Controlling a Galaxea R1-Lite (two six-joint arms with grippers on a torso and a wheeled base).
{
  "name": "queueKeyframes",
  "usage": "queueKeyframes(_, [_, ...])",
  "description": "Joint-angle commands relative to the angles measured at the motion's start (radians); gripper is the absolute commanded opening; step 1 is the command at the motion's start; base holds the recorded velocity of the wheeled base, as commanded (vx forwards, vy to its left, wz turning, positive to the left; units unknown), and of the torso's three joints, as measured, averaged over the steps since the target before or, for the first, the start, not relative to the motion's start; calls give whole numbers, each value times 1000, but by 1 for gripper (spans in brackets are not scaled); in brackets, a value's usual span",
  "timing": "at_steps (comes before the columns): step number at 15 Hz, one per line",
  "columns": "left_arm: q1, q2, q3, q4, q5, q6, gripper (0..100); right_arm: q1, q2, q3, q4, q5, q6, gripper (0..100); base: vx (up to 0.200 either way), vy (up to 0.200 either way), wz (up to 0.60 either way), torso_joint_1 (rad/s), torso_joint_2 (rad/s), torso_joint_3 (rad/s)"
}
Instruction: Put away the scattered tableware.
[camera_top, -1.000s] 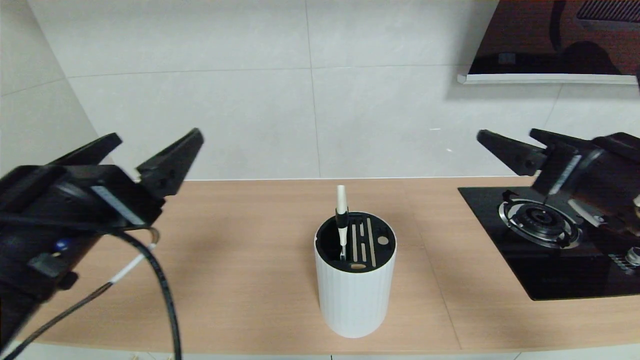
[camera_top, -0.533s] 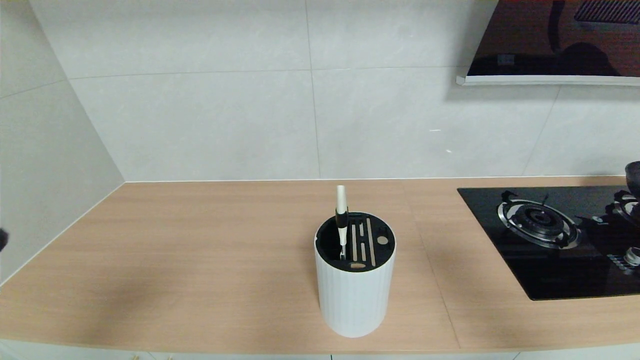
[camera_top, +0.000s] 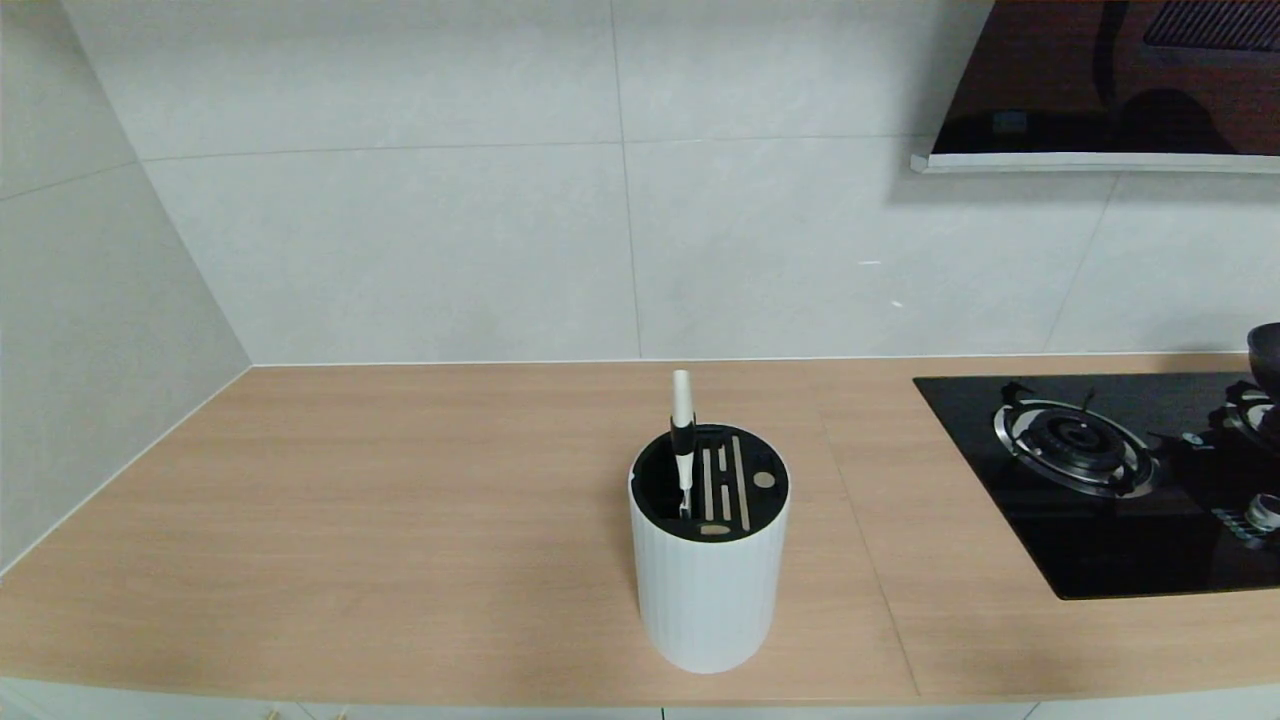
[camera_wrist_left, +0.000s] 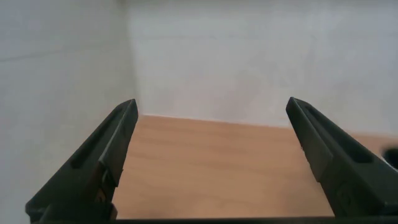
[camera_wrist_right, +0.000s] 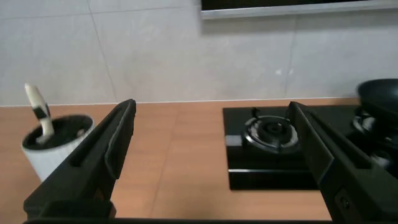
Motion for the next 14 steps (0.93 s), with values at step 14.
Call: queueKeyframes(14, [136, -141, 510, 10, -333, -72, 100, -61, -147, 430, -90, 3, -13, 100, 0, 0, 0, 0, 0, 0])
